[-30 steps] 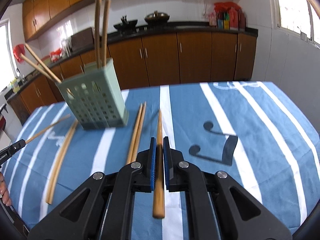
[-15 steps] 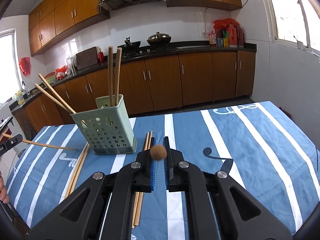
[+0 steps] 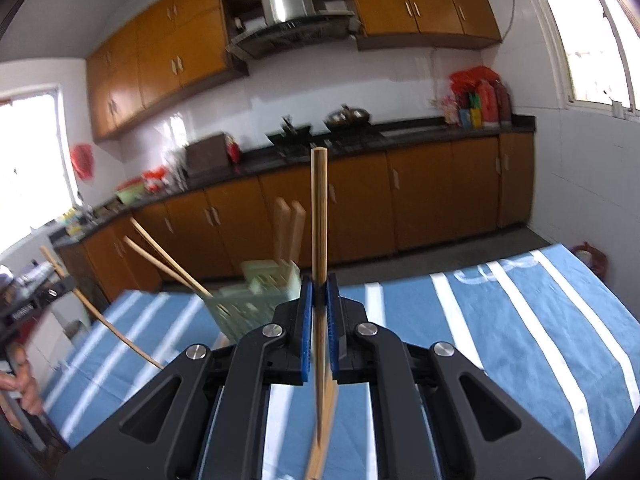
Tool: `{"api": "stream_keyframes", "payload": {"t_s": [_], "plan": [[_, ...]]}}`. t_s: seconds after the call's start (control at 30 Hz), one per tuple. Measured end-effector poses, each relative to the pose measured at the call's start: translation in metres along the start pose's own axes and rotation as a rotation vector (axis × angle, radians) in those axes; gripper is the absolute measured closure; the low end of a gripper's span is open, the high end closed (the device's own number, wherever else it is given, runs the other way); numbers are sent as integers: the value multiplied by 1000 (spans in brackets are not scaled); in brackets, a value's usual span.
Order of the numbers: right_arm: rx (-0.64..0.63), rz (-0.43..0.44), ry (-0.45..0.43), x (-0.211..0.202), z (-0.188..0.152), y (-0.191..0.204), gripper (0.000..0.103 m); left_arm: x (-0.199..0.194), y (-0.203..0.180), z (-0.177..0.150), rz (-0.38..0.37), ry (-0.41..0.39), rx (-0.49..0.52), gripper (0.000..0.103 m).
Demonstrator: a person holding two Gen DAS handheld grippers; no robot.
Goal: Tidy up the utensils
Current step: 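Raise both held chopsticks upright and carry them over the green holder, then lower both chopsticks into the green holder and open both grippers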
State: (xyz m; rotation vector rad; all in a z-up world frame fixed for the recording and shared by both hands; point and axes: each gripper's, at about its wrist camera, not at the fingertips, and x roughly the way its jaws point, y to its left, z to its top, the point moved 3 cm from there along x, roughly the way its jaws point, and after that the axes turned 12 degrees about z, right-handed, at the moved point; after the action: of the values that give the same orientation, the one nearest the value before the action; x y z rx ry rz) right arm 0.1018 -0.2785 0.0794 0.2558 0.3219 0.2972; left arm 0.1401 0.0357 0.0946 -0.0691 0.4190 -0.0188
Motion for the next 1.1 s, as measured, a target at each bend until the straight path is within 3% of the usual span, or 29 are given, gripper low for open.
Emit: {"api": "stream_keyframes", "payload": {"t_s": [0.27, 0.57, 0.8, 1.1], "plan": [[-48, 85, -173, -8, 53, 34, 96, -22, -38, 45, -80, -134, 6, 96], [-48, 33, -372, 29, 89, 37, 96, 12, -73, 84, -77, -207, -37, 96], [-44, -59, -395, 73, 81, 29, 96, 49, -81, 88, -53, -210, -57, 96], [-46, -63, -329, 97, 58, 29, 96, 77, -81, 67, -57, -139, -49, 95]]}}
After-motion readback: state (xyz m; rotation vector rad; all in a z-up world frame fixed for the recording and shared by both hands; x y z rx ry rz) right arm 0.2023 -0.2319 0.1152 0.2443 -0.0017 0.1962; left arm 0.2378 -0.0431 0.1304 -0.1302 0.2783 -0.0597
